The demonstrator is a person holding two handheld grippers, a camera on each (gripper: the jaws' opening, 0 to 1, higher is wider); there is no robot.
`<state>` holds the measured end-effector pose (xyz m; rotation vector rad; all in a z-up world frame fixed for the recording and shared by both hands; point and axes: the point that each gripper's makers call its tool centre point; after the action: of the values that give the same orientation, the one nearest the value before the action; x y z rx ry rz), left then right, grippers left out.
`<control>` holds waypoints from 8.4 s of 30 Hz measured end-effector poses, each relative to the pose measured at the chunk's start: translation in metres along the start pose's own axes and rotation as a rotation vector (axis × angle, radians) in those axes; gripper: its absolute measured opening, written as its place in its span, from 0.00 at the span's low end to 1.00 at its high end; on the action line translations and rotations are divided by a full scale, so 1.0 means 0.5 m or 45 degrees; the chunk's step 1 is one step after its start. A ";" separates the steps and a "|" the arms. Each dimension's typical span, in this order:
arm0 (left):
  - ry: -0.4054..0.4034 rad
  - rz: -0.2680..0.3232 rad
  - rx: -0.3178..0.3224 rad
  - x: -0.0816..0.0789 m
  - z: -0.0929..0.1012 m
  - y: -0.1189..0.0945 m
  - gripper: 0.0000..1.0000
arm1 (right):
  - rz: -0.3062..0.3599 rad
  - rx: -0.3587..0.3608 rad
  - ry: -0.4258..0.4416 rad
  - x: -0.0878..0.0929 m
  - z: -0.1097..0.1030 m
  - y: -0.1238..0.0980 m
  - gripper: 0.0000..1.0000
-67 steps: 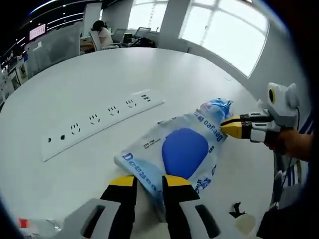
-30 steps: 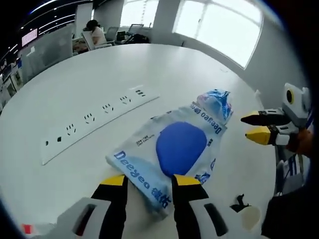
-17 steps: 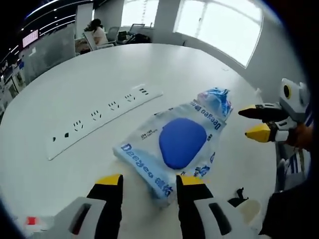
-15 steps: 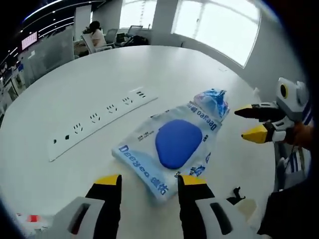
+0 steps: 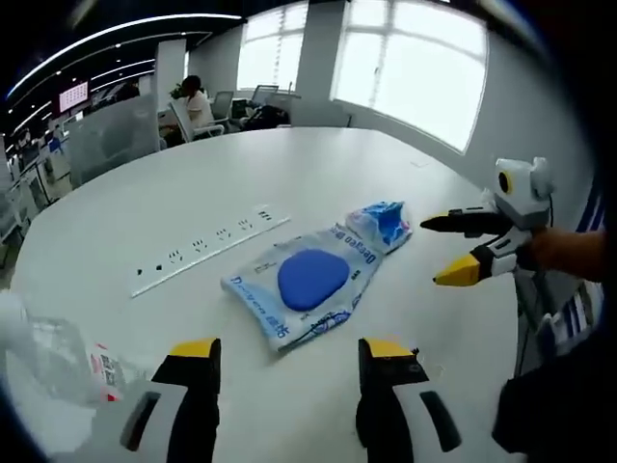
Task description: Arrange the tabletop items into an orderly group along one side of the table until the central work area is clear of visible clutter.
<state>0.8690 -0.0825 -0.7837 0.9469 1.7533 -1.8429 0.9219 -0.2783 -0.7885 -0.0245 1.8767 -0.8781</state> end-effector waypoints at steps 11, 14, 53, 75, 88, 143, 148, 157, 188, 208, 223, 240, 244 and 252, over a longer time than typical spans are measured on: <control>-0.085 0.066 -0.036 0.048 0.016 -0.094 0.66 | -0.028 0.003 0.069 0.036 -0.054 -0.042 0.87; -0.133 0.074 -0.060 0.062 0.017 -0.121 0.69 | -0.016 0.013 0.062 0.037 -0.059 -0.052 0.90; -0.268 0.118 -0.129 0.189 0.001 -0.269 1.00 | -0.051 -0.054 0.126 0.127 -0.242 -0.028 0.89; -0.304 0.113 -0.093 0.220 0.018 -0.291 0.96 | -0.069 -0.145 0.446 0.146 -0.295 0.064 0.59; -0.263 0.136 -0.066 0.220 0.027 -0.296 0.92 | -0.125 -0.094 0.420 0.156 -0.300 0.098 0.44; 0.742 -0.215 0.695 0.124 0.266 -0.182 0.01 | -0.021 -0.283 0.040 0.125 -0.398 0.065 0.34; 0.722 -0.234 0.695 0.128 0.263 -0.182 0.00 | -0.016 -0.286 0.020 0.125 -0.400 0.059 0.34; 0.755 -0.222 0.648 0.124 0.239 -0.188 0.00 | 0.031 -0.293 -0.038 0.113 -0.401 0.044 0.52; 0.897 -0.064 0.273 0.044 0.036 -0.103 0.00 | 0.254 0.039 -0.025 0.075 -0.224 -0.116 0.99; 0.835 -0.173 0.081 -0.008 -0.074 -0.009 0.00 | 0.279 0.228 0.072 0.110 -0.092 -0.195 0.99; 0.876 -0.203 0.038 0.003 -0.096 0.026 0.00 | 0.252 0.233 0.084 0.127 -0.082 -0.191 0.97; 0.845 -0.152 0.019 0.009 -0.109 0.034 0.09 | 0.220 0.215 0.081 0.136 -0.084 -0.179 0.97; 0.830 -0.112 -0.009 -0.011 -0.109 0.021 0.14 | 0.229 0.206 0.081 0.127 -0.085 -0.176 0.97; 0.696 0.030 -0.116 -0.062 -0.114 -0.020 0.30 | 0.257 0.203 0.060 0.101 -0.077 -0.174 0.98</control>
<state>0.8934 -0.0299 -0.7529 1.5308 2.0935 -1.5630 0.8360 -0.3402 -0.7698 0.2810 1.8105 -0.8911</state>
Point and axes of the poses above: the point that each gripper's makers call its tool centre point, and the gripper's own axes: y roughly forward along the fingers, z roughly to its right, x roughly out of its underside, and after that the axes turned 11 degrees about -x, right-handed
